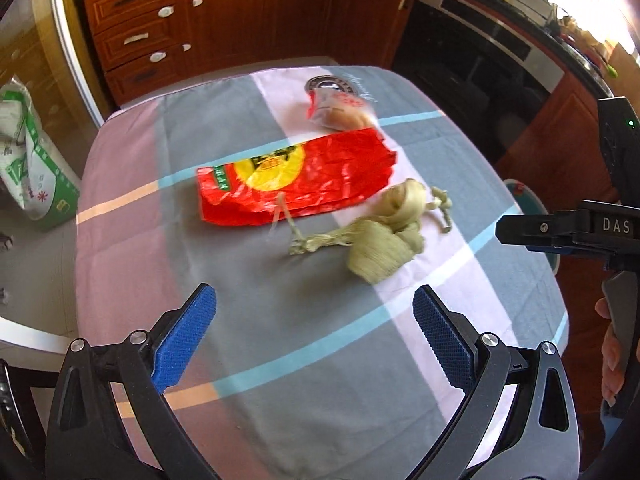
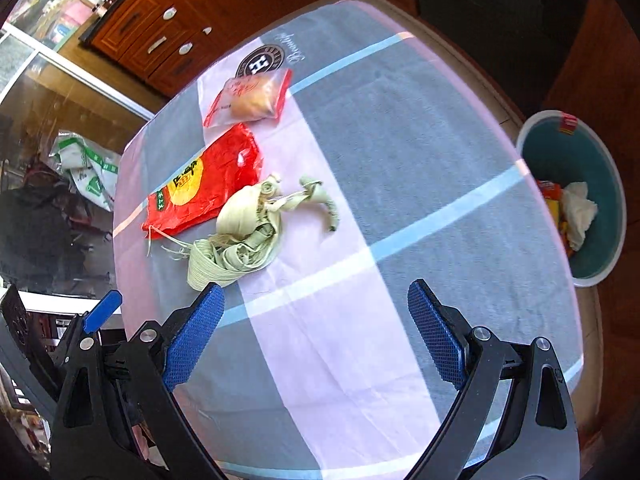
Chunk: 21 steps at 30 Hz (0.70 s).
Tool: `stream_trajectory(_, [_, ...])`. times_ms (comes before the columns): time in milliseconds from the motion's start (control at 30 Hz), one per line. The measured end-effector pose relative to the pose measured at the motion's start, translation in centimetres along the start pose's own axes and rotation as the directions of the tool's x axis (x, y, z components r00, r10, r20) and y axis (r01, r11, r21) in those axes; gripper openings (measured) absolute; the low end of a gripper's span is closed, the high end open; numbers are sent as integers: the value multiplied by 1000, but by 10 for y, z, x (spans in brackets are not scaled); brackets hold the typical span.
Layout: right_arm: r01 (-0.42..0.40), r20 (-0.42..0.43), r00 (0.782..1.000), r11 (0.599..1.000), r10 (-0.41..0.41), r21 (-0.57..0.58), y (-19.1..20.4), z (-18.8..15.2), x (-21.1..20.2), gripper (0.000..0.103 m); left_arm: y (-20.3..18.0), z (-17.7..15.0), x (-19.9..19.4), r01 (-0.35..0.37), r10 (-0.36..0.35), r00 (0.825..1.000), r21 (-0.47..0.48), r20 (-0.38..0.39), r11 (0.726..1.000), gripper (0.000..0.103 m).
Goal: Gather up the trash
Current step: 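Return both tools to the table toward the red wrapper and husks, then grasp the green husk bundle with the right tool while the left tool grasps the red wrapper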
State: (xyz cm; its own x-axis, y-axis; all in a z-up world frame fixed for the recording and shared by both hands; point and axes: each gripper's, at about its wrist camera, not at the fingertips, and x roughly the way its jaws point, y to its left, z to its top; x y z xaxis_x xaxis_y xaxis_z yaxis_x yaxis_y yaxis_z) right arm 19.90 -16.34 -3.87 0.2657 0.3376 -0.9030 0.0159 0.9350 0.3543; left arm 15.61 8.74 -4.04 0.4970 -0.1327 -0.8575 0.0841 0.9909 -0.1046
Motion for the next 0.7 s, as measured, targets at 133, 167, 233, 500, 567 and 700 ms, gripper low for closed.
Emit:
stream_trajectory(133, [-22, -46, 999, 999, 20, -40, 30, 7, 33, 89, 35, 1, 9, -39, 38, 999, -31, -22, 999, 99])
stream_trajectory(167, [-21, -52, 999, 999, 18, -48, 35, 9, 38, 89, 43, 2, 13, -46, 45, 999, -40, -29, 998, 99])
stream_trajectory(233, [-20, -55, 998, 998, 16, -60, 43, 12, 48, 89, 55, 3, 19, -59, 58, 998, -47, -32, 997, 99])
stream_trajectory(500, [18, -47, 999, 995, -23, -99, 57, 26, 71, 89, 80, 15, 40, -78, 76, 996, -53, -49, 996, 99])
stream_trajectory(567, [17, -46, 999, 994, -22, -108, 58, 31, 75, 89, 82, 19, 45, -83, 81, 995, -48, -52, 995, 99])
stream_trajectory(700, [20, -49, 998, 991, -27, -130, 62, 38, 88, 78, 85, 26, 54, -83, 81, 995, -31, -54, 996, 99])
